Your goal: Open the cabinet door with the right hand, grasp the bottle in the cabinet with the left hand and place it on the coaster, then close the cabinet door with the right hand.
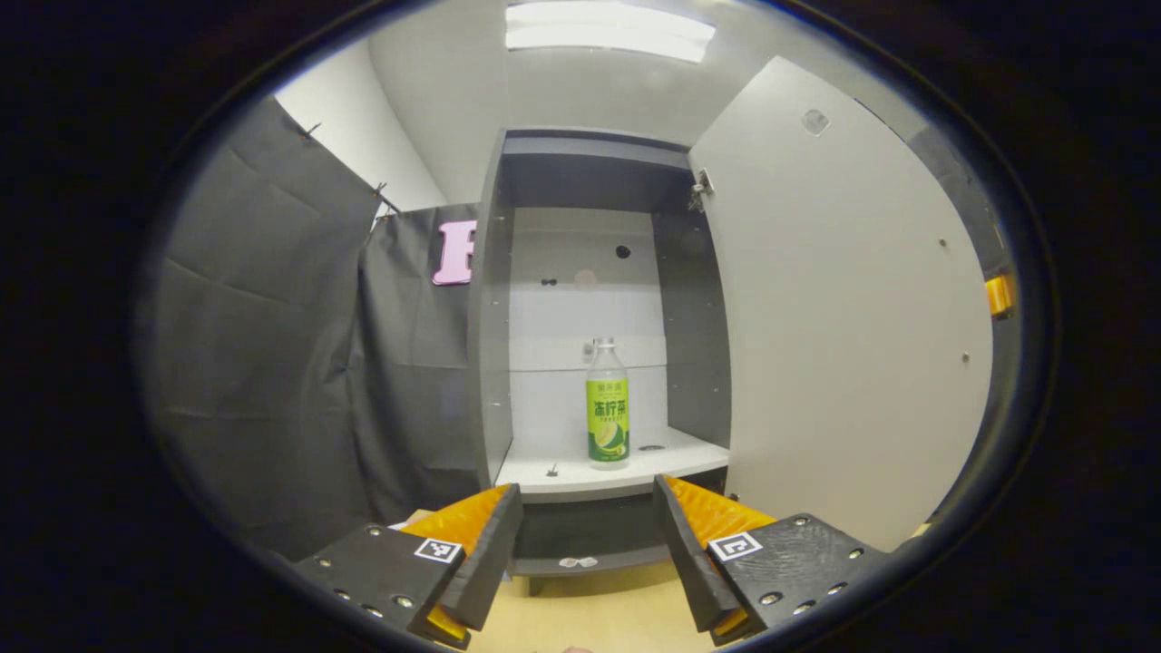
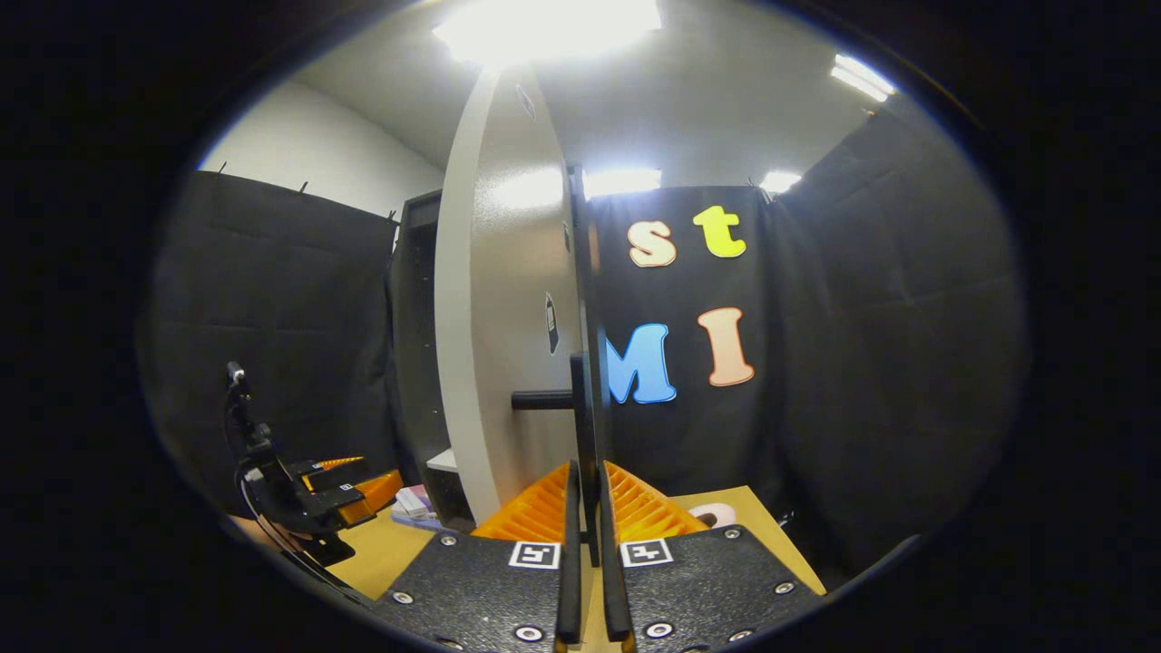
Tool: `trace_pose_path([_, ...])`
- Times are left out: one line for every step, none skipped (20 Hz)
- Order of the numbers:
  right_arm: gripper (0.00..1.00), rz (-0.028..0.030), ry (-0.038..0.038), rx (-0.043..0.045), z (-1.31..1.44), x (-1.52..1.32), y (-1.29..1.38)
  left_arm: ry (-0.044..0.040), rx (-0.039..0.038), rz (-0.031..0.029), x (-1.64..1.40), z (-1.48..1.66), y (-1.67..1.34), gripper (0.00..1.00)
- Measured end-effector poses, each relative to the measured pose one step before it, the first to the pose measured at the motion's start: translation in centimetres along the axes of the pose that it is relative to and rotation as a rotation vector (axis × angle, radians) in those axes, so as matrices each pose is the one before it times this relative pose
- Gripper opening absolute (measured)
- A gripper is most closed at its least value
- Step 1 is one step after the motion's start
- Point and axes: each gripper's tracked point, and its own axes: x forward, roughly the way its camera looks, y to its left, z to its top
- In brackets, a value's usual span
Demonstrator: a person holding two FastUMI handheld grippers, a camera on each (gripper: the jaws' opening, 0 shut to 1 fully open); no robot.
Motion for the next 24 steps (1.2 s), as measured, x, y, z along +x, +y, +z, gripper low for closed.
trace_pose_path([0.09,0.0105,-0.00091,0.023,-0.318,-0.61,-0.463,-0.00116,-0.00645,-0.0092,0.734,0.182,-0.355,0.87])
trace_pose_path([0.09,0.00802,-0.00154,0.01454,-0.098,-0.915,-0.826,-0.00059,-0.00498,-0.00836,0.903,0.252,-0.318,0.87])
trace_pose_path([0.14,0.00125,0.00106,-0.00282,-0.276,-0.141,-0.815,0.00103,-0.00813,-0.00948,0.824,0.226,-0.428,0.87])
trace_pose_path([0.21,-0.01437,-0.00166,-0.01994,-0.319,-0.557,-0.752,0.00057,-0.00862,-0.01104,0.965,0.138,-0.395,0.87])
trace_pose_path([0.5,-0.02683,-0.00637,-0.02725,-0.003,-0.931,-0.763,0.00062,-0.00837,-0.00603,1.018,0.21,-0.219,0.87])
trace_pose_path([0.63,-0.03737,-0.00831,-0.0279,0.035,-0.852,-1.095,0.00031,-0.00674,-0.00963,1.129,0.283,-0.232,0.87])
trace_pose_path([0.9,-0.04058,-0.00483,-0.02523,-0.243,-0.638,-1.048,0.00278,-0.00664,-0.00432,1.193,0.092,-0.077,0.87])
trace_pose_path([0.95,-0.0367,-0.00032,-0.01735,-0.271,-0.55,-1.212,0.00438,-0.00919,-0.00681,1.312,0.025,-0.057,0.87])
trace_pose_path([0.95,-0.03115,0.00561,-0.00935,-0.638,-0.378,-0.876,0.00729,-0.01222,-0.00706,1.396,-0.25,-0.104,0.83])
trace_pose_path([0.95,-0.02547,0.00846,-0.0005,-0.471,-0.478,-0.94,0.0079,-0.0104,-0.00398,1.355,-0.058,-0.14,0.87])
trace_pose_path([0.95,-0.0221,0.01114,0.00406,-0.537,-0.447,-0.812,0.00772,-0.00753,-0.00161,1.211,-0.118,0.049,0.79])
trace_pose_path([0.95,-0.02343,0.01371,0.00508,-0.535,-0.317,-0.919,0.00473,-0.00576,0.00264,1.398,-0.116,0.234,0.79])
trace_pose_path([0.95,-0.02127,0.01509,0.0036,-0.614,-0.035,-0.898,0.00271,-0.00477,0.00148,1.513,-0.218,0.154,0.83])
trace_pose_path([0.95,-0.01998,0.01538,0.00238,-0.608,-0.049,-0.749,-0.00124,0.00013,0.00384,1.509,-0.087,0.287,0.87])
trace_pose_path([0.95,-0.01767,0.01625,0.00187,-0.607,-0.136,-0.725,-0.00312,0.01163,0.00914,1.474,0.021,0.461,0.83])
trace_pose_path([0.95,-0.01554,0.01504,0.00194,-0.53,-0.038,-0.596,0.00156,0.01216,0.0159,1.314,-0.103,0.57,0.83])
trace_pose_path([0.95,-0.01295,0.01291,0.00125,-0.457,-0.117,-0.515,0.00992,0.0047,0.00131,1.184,-0.297,0.057,0.83])
trace_pose_path([0.95,-0.01134,0.01264,-0.00018,-0.397,0.011,-0.386,0.01536,-0.00267,-0.00203,1.107,-0.49,-0.031,0.83])
trace_pose_path([0.95,-0.00923,0.01183,-0.00106,-0.466,-0.064,-0.49,0.00708,-0.00179,0.00326,1.211,-0.26,0.113,0.83])
trace_pose_path([0.95,-0.00838,0.01029,-0.00141,-0.371,0.019,-0.265,-0.00111,0.00307,0.0066,1.274,-0.039,0.303,0.83])
trace_pose_path([0.95,-0.00641,0.00908,-0.00177,-0.351,-0.039,-0.325,-0.00347,0.00531,0.00477,1.17,-0.026,0.184,0.83])
trace_pose_path([0.95,-0.00438,0.00982,-0.0025,-0.295,0.007,-0.285,0.00116,0.01073,0.00723,0.747,-0.057,-0.004,0.83])
trace_pose_path([0.95,-0.002,0.00793,-0.00287,-0.394,0.175,-0.253,0.00885,0.01802,0.01132,0.814,-0.162,0.168,0.83])
trace_pose_path([0.95,-0.00026,0.00656,-0.0028,-0.274,0.008,-0.193,0.01257,0.01123,0.00455,0.786,-0.207,0.112,0.83])
